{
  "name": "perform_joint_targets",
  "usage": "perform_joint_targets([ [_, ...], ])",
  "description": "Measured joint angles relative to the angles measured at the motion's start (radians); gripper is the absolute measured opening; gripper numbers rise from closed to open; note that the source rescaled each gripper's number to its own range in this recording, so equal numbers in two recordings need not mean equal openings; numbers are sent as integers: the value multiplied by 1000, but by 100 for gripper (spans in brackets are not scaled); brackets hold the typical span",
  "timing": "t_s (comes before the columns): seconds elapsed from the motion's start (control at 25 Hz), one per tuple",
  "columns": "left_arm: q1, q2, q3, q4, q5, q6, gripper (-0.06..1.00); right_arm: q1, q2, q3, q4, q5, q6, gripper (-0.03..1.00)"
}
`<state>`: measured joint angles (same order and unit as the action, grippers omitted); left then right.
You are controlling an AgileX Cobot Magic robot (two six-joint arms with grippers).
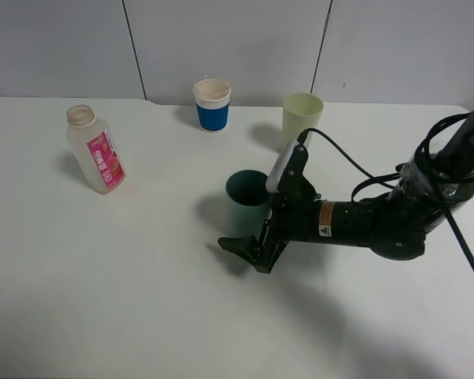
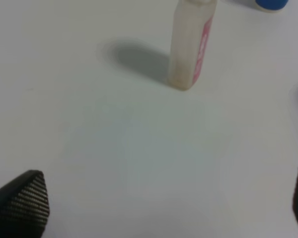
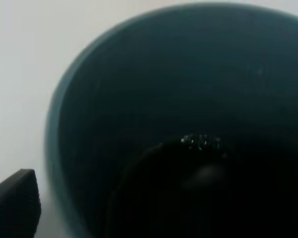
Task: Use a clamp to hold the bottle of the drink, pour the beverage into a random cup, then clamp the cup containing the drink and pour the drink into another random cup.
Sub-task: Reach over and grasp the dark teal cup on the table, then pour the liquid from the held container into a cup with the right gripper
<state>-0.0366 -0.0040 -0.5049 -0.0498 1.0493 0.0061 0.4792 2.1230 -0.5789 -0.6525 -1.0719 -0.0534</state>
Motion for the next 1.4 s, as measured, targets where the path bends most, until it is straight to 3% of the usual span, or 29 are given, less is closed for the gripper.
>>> perform_joint_targets([
  [0.2, 0, 0, 0, 0, 0, 0, 100, 3, 1, -13, 5, -3, 0, 76],
  [0.24, 0, 0, 0, 0, 0, 0, 100, 3, 2, -13, 7, -3, 0, 71],
  [0.32, 0, 0, 0, 0, 0, 0, 100, 3, 3, -13, 7, -3, 0, 51],
  [0.36, 0, 0, 0, 0, 0, 0, 100, 3, 3, -13, 10, -3, 1, 32],
  [0.4, 0, 0, 0, 0, 0, -6, 100, 3, 3, -13, 15, -2, 6, 5],
  [0.44, 0, 0, 0, 0, 0, -6, 100, 3, 3, -13, 15, -1, 18, 1],
  [1.0, 0, 0, 0, 0, 0, 0, 100, 6, -8, -14, 37, 13, 102, 0],
  [1.08, 0, 0, 0, 0, 0, 0, 100, 7, -37, -13, 41, 62, 135, 0],
  [1.28, 0, 0, 0, 0, 0, -6, 100, 7, -172, -11, 45, 299, 260, 0],
  [1.4, 0, 0, 0, 0, 0, 0, 100, 7, -267, -10, 45, 378, 280, 0],
])
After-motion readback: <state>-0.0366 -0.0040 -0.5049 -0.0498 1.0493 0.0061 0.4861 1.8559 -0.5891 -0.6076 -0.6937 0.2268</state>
